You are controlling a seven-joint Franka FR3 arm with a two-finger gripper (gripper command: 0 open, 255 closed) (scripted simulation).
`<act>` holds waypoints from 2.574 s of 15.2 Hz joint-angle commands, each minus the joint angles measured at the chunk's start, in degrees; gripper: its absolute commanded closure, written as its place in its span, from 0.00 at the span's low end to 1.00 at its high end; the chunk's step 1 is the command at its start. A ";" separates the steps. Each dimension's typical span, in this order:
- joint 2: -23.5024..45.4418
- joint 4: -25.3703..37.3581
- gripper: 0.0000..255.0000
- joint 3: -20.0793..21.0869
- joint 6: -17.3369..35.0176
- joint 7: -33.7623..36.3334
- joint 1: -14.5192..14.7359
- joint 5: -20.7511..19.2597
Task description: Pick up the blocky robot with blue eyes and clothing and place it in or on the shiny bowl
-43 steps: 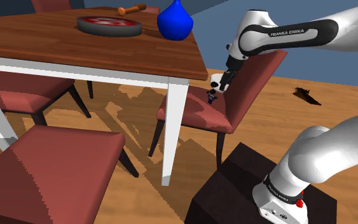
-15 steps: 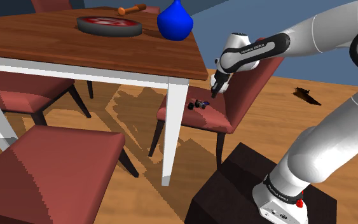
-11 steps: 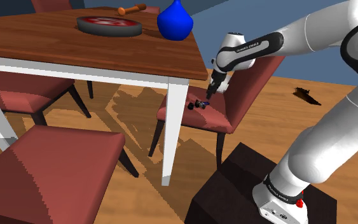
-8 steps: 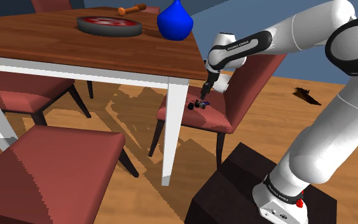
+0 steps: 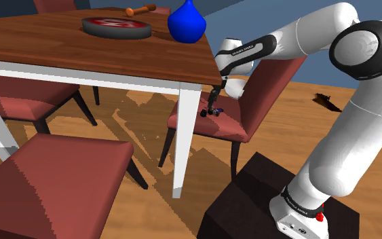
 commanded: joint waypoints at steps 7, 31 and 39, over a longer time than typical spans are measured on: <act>2.34 -1.01 0.00 0.20 1.86 -0.48 0.17 0.46; -2.01 3.56 1.00 -0.01 -6.87 1.11 0.39 -1.35; -3.97 7.60 1.00 0.01 -12.79 1.86 0.43 -2.10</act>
